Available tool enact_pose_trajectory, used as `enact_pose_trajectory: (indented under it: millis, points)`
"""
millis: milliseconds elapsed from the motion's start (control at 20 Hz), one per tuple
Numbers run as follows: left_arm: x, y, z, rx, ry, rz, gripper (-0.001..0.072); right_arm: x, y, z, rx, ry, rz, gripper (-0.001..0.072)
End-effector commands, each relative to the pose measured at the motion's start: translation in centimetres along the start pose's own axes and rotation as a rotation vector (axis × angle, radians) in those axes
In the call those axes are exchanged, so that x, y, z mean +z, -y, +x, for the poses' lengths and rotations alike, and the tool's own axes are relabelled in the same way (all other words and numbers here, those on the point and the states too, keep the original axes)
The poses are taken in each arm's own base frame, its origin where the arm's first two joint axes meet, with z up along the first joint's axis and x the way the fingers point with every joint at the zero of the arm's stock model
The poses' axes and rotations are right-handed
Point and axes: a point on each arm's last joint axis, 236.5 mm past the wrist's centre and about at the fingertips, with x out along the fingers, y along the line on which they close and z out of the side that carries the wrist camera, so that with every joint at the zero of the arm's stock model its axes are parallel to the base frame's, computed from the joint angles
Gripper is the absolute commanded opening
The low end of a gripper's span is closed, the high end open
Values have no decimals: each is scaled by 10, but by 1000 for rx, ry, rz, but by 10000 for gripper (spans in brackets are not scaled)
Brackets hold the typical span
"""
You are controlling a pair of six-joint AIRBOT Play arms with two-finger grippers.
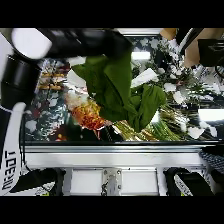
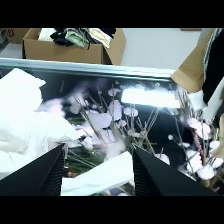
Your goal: Fold the clothes and pants, and hang the long-sleeved shirts on hangers.
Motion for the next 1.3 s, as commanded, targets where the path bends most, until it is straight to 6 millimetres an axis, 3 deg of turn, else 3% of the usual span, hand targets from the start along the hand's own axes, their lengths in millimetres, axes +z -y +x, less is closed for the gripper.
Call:
enact_pose_trajectory:
  millis: [0,50,100,150,200,300,450,550,700,800,900,950,1050,1250]
  points:
    - [-122,75,45,-111,-317,95,16,0,-1,-3,2,-13,-5,438]
    - [-153,86,53,-117,-387,107,96,-4,-1,-4,1,-30,-9,438]
    - [-173,91,57,-113,-433,118,445,-8,-1,-4,1,-45,-10,438]
    - [-182,90,59,-94,-456,116,653,-12,-1,-4,1,-62,-12,438]
    - [-181,81,58,-59,-458,113,621,-16,-1,-4,4,-79,-12,438]
    - [-156,42,49,59,-412,80,621,-29,0,-5,1,-136,-22,438]
    - [-126,-38,20,225,-338,-60,621,-66,-2,-6,13,-278,-21,438]
    - [-128,-102,-3,338,-323,-181,621,-108,-2,-3,23,-403,-8,438]
    - [-171,-193,-38,498,-334,-360,620,-191,-7,5,56,-591,54,439]
    - [-219,-247,-61,596,-352,-488,620,-252,-24,4,114,-725,140,439]
    - [-265,-285,-78,660,-389,-598,621,-314,-43,-3,164,-876,180,439]
    - [-287,-301,-84,684,-411,-650,621,-342,-53,-8,187,-954,171,439]
    - [-316,-322,-86,701,-461,-721,620,-377,-76,-14,228,-1071,158,439]
    - [-333,-338,-68,675,-540,-739,620,-412,-116,-9,245,-1159,107,438]
